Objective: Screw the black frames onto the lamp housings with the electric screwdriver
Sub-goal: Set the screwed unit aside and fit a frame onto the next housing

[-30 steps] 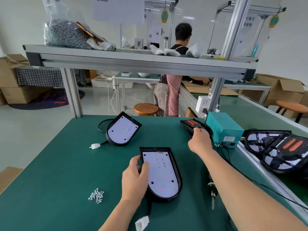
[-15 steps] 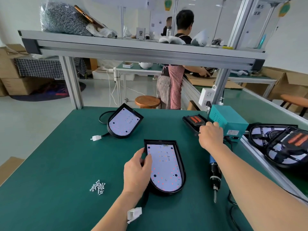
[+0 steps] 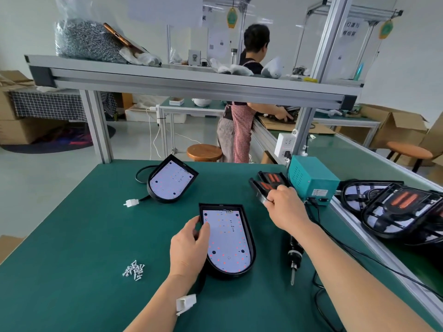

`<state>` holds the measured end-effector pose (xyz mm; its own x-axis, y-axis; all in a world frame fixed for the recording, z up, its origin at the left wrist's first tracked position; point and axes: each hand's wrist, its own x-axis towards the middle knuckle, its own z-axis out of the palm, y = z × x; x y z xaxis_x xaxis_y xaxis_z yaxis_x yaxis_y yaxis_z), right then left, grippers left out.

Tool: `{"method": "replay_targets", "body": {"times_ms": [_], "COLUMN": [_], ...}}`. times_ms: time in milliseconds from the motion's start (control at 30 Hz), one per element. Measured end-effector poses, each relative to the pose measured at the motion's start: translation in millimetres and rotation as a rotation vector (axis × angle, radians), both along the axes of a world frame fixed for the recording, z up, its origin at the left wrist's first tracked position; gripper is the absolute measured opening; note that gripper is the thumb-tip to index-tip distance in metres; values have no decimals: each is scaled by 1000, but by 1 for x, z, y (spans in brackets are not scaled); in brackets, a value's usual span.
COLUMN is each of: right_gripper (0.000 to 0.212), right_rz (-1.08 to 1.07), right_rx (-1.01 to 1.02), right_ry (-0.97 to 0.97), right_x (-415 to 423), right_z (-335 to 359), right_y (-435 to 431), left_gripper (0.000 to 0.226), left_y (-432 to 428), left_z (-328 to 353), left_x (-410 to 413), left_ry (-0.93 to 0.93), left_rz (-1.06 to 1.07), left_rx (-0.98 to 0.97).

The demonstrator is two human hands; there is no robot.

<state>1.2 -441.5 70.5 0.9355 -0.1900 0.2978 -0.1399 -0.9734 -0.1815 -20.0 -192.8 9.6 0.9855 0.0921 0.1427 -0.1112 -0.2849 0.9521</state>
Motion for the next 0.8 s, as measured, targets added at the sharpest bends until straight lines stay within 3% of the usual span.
{"method": "replay_targets", "body": {"times_ms": [100, 233, 467, 600, 800], "right_gripper": [21, 23, 28, 16, 19], "right_rz": [-3, -23, -61, -29, -15], "right_rx": [107, 150, 66, -15, -93], "right_ry": [-155, -187, -8, 74, 200], "right_x": [7, 35, 96, 119, 139], "right_z": [11, 33, 41, 33, 32], "right_y": [-10, -34, -65, -71, -83], "left_gripper": [41, 40, 37, 33, 31], "left_y": [0, 0, -1, -2, -1], "left_z": [-1, -1, -4, -4, -1], "left_x": [-2, -2, -1, -2, -1], "left_ry": [-1, -3, -19, -19, -21], "left_rz": [11, 11, 19, 33, 34], "left_rx": [-14, -10, 5, 11, 27]}}
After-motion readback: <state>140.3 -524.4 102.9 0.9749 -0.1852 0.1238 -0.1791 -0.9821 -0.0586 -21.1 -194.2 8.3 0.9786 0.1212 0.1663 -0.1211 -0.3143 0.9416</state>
